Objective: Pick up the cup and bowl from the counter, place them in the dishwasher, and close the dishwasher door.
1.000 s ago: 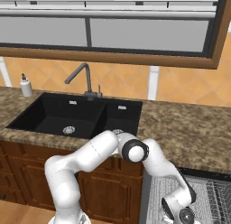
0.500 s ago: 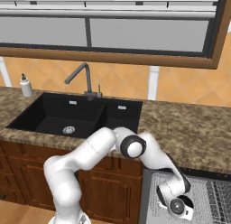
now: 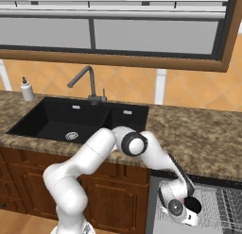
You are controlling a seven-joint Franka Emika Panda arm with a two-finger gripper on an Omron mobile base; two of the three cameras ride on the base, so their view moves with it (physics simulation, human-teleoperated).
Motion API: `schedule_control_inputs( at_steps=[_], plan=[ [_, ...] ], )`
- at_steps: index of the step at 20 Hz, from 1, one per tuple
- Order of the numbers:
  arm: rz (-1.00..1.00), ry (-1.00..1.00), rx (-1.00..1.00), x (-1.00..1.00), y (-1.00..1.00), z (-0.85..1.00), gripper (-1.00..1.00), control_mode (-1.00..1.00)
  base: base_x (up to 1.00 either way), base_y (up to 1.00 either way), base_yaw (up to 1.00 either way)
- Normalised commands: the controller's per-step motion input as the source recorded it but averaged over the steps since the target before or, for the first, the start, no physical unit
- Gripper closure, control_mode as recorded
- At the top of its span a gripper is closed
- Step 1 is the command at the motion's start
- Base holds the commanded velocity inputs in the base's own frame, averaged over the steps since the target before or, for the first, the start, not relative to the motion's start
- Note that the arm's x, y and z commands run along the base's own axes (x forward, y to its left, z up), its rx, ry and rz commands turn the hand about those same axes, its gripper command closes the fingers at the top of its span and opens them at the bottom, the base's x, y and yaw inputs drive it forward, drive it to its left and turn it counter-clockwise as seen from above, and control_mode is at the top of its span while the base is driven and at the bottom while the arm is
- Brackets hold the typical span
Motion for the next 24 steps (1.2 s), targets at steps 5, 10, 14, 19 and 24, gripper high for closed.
schedule_control_inputs(
  at_steps=[5, 10, 14, 19, 24],
  plan=[
    [-0.02, 0.10, 0.00, 0.09, -0.01, 0.03, -1.00, -1.00, 0.00, 0.00, 0.00],
    [0.00, -0.11, 0.00, 0.63, 0.00, -0.47, -1.00, -1.00, 0.00, 0.00, 0.00],
    [0.00, -0.17, 0.00, 0.71, 0.00, -0.23, -1.00, -1.00, 0.00, 0.00, 0.00],
    [0.00, -0.13, -0.01, 0.81, 0.01, 0.00, -1.00, -1.00, 0.00, 0.00, 0.00],
    [0.00, -0.05, -0.02, 0.49, -0.02, 0.13, -1.00, -1.00, 0.00, 0.00, 0.00]
  ],
)
